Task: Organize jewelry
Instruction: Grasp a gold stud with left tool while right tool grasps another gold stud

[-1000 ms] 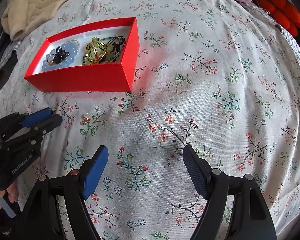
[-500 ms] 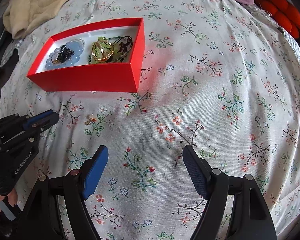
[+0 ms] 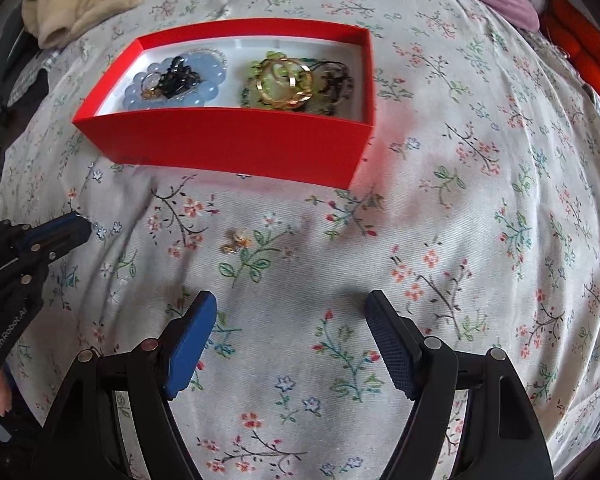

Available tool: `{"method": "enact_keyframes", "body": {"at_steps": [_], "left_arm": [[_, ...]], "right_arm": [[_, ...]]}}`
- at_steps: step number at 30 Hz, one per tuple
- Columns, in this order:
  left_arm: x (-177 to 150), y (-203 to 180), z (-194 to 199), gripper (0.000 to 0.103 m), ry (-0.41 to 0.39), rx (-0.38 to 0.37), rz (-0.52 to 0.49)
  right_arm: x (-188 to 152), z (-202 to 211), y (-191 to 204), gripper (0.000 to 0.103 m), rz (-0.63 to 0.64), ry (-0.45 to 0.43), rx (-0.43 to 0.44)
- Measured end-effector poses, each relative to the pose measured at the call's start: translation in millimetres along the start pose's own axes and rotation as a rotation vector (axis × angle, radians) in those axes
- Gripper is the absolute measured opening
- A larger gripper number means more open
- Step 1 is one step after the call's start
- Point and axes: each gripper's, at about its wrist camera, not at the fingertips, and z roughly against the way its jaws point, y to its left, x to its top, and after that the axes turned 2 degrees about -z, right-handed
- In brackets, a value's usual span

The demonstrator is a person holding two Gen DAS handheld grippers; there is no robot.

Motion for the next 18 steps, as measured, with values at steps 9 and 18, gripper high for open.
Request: {"method": "enact_keyframes", "body": {"at_steps": [9, 18], "left_arm": [[-9, 23, 8, 0.001, 0.004, -0.016, 0.039], [-13, 41, 11, 0.001, 0.008, -0.054, 0.103]], "right_arm": [[14, -12, 29, 0.079, 0.050, -0.025, -0.019], [28, -15, 34, 0.047, 0.056, -0.047, 0.010]]}}
